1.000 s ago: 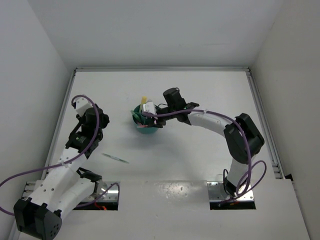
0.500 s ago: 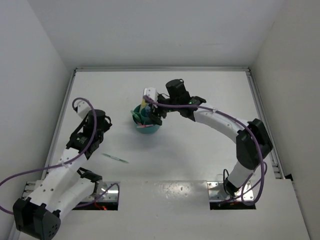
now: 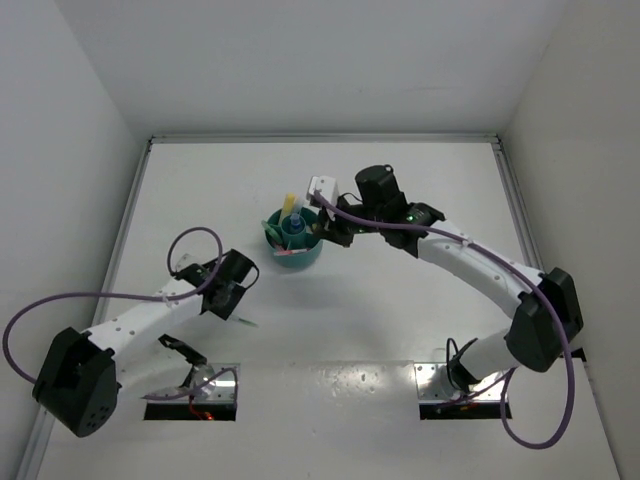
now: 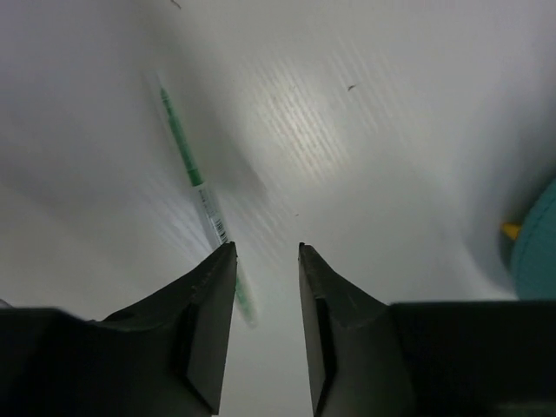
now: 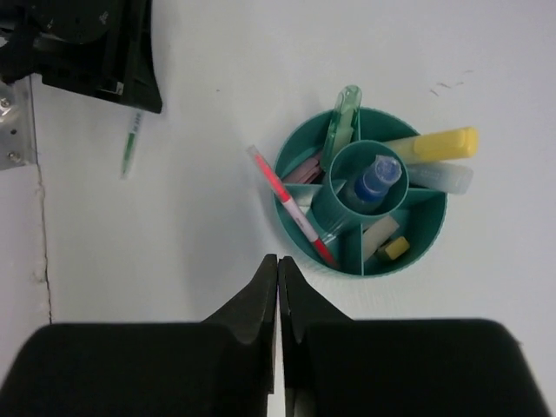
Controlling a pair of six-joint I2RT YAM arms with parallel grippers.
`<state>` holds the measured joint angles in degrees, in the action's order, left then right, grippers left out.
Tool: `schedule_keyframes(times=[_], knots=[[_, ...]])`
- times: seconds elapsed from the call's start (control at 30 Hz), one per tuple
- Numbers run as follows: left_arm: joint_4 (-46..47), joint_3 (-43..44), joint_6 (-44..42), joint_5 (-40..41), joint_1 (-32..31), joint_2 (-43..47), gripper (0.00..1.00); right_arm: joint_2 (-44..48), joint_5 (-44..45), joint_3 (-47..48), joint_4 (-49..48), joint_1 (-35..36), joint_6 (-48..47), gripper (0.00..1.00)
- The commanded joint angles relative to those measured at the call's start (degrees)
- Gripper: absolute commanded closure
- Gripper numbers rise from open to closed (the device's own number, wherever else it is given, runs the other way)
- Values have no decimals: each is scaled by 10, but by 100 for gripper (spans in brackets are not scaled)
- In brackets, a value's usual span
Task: Sort the stationery into containers
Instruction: Pick up the pen from the center of the board.
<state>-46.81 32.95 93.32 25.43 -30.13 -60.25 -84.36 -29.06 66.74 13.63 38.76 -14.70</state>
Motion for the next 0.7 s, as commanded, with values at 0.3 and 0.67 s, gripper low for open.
schedule_keyframes(times=[0.3, 0.67], knots=[[-67, 27, 143, 34, -52, -46, 49, 65, 71, -59, -55, -7, 34, 100], [-32, -7, 155, 39, -47, -80, 49, 81, 76, -64, -61, -18, 39, 100]])
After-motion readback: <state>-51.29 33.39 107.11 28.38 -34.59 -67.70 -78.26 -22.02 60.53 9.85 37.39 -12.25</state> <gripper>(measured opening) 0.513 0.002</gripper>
